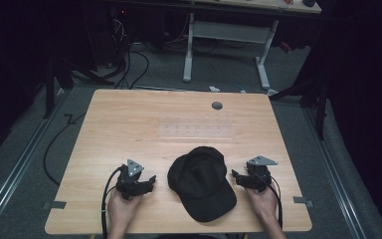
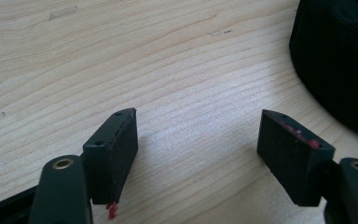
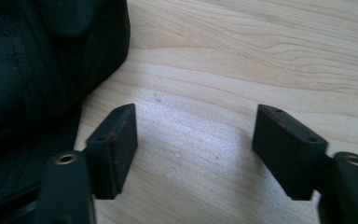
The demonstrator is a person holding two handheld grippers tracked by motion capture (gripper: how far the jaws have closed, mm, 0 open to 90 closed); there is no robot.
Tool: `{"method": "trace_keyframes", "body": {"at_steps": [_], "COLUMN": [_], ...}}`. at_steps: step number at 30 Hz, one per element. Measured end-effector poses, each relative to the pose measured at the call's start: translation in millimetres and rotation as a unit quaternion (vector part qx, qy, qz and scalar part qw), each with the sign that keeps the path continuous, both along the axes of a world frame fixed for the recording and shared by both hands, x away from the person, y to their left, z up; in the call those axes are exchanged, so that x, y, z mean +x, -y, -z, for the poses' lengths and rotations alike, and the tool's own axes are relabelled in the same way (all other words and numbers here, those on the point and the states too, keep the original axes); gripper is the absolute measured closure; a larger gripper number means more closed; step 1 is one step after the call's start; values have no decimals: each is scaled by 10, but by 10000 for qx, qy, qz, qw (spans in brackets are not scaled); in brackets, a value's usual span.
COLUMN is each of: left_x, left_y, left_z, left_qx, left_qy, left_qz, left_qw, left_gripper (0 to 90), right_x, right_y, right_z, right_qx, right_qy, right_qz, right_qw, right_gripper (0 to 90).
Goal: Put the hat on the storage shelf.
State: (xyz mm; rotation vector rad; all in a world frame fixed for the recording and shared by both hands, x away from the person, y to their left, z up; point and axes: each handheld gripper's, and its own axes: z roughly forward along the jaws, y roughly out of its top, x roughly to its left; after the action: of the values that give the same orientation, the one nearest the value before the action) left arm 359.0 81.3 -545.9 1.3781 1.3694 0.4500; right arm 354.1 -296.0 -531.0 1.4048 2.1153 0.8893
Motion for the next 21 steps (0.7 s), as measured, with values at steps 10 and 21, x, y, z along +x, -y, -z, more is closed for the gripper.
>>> {"method": "trace_keyframes", "body": {"at_steps": [10,21], "left_x": [-3,-4], "left_y": [6,11], "left_z": [2,4], "left_qx": [31,46], "left_qy": [-3,5], "left_qz": [20,15], "left_qw": [10000,10000], "left_gripper": [285,279], "right_x": [-68,-164], "right_y": [19,14], "right_z": [-93,-261], "right_qx": [205,506], "right_qy": [-38,13], "right_qz": [-107,-377], "right_qw": [9997,9980], "right_gripper": [468,531]}}
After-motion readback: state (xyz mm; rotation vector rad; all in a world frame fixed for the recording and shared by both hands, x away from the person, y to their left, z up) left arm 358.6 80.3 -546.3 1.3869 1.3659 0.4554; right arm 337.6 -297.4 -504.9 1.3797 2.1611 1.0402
